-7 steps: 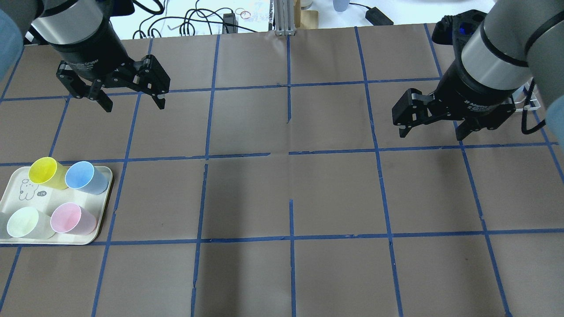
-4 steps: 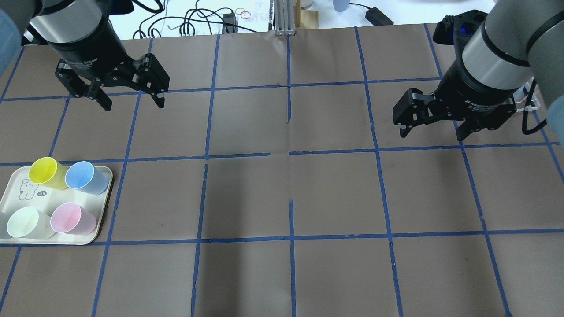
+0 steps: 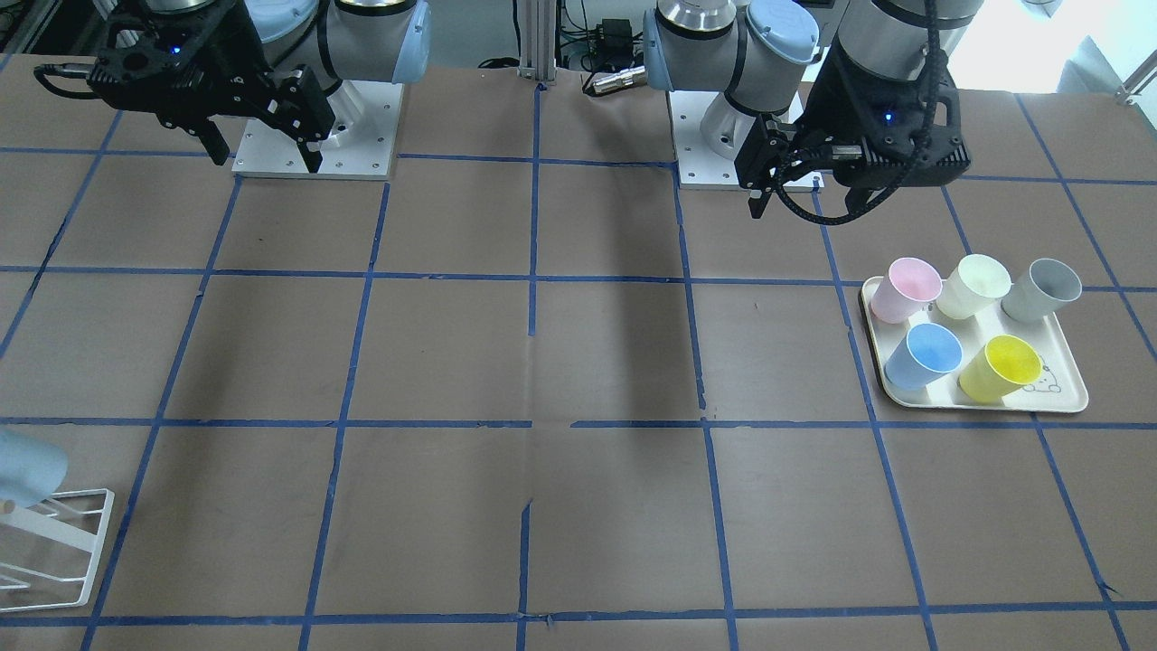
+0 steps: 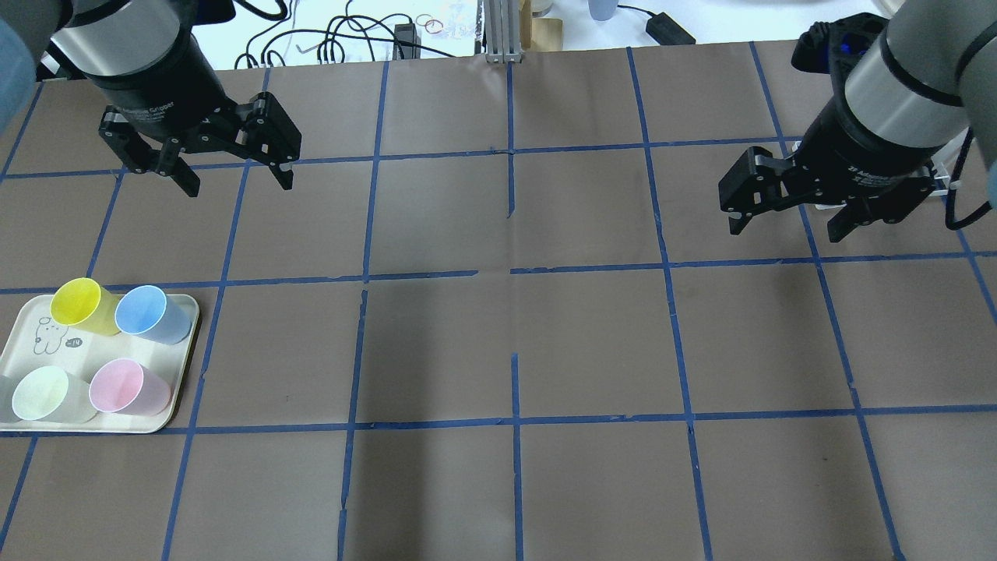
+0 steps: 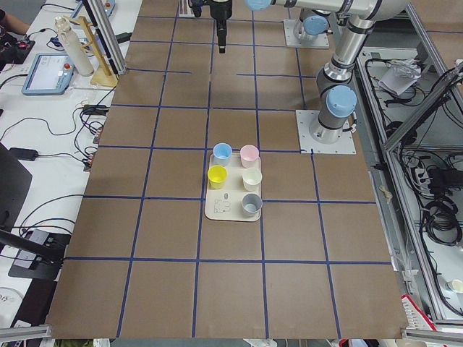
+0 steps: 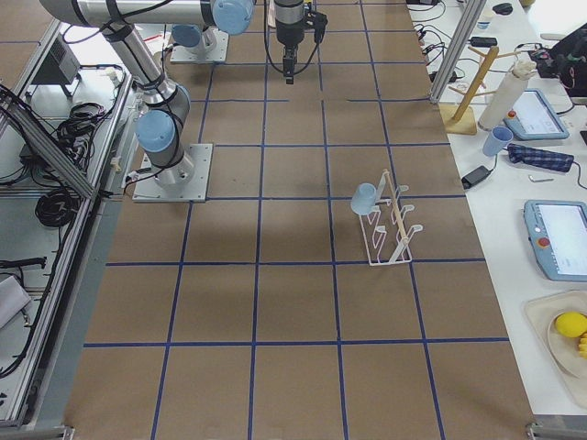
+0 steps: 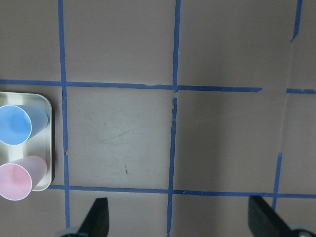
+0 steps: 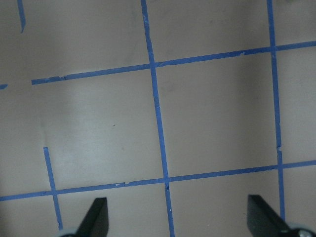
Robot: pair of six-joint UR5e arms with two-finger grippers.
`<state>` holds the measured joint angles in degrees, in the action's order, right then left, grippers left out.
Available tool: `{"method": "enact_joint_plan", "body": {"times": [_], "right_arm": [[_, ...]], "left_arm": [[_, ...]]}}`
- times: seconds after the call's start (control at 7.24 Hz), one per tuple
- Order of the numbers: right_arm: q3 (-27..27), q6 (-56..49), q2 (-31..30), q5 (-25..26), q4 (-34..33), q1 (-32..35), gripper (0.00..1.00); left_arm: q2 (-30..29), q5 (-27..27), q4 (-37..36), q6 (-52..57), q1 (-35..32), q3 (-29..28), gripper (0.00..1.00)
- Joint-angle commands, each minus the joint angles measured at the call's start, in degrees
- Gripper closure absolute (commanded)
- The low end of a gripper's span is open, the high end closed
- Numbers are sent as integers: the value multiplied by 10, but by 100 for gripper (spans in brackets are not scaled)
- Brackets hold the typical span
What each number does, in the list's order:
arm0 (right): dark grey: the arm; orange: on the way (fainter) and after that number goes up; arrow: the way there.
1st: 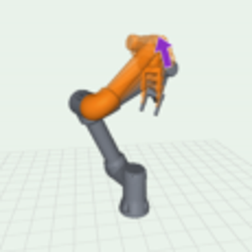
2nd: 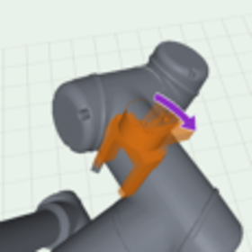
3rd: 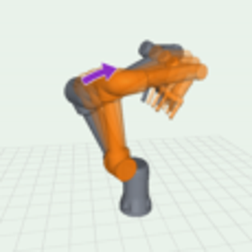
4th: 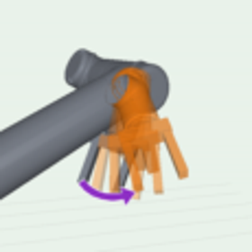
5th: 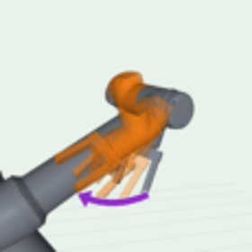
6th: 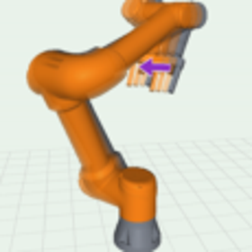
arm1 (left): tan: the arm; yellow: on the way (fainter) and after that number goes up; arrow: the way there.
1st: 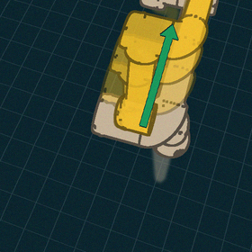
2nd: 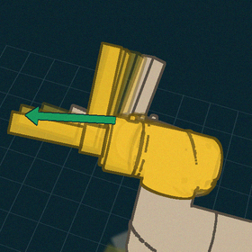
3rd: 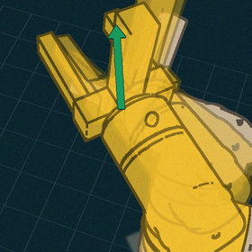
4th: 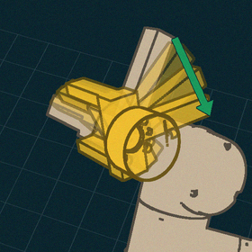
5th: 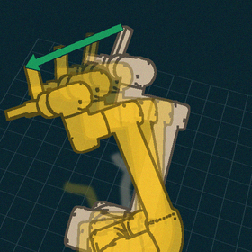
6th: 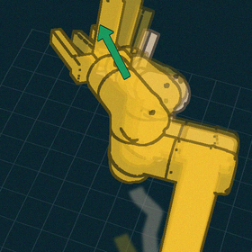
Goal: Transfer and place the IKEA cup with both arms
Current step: 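Move the right gripper over the wire rack toward the light blue cup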
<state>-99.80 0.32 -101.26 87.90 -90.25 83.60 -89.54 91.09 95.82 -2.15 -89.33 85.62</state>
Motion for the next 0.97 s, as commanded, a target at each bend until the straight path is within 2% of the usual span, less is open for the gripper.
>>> {"method": "enact_joint_plan", "body": {"times": [0.0, 0.28, 0.83], "right_arm": [[1, -97, 9, -1, -3, -77, 0], [1, -191, 10, -2, -5, -138, 0], [2, -341, 92, -9, -119, -214, 0]], "left_arm": [[-2, -1, 0, 0, 0, 0, 0], [-2, 1, -1, 1, 0, 1, 0], [-6, 1, -3, 3, 3, 0, 0]]}}
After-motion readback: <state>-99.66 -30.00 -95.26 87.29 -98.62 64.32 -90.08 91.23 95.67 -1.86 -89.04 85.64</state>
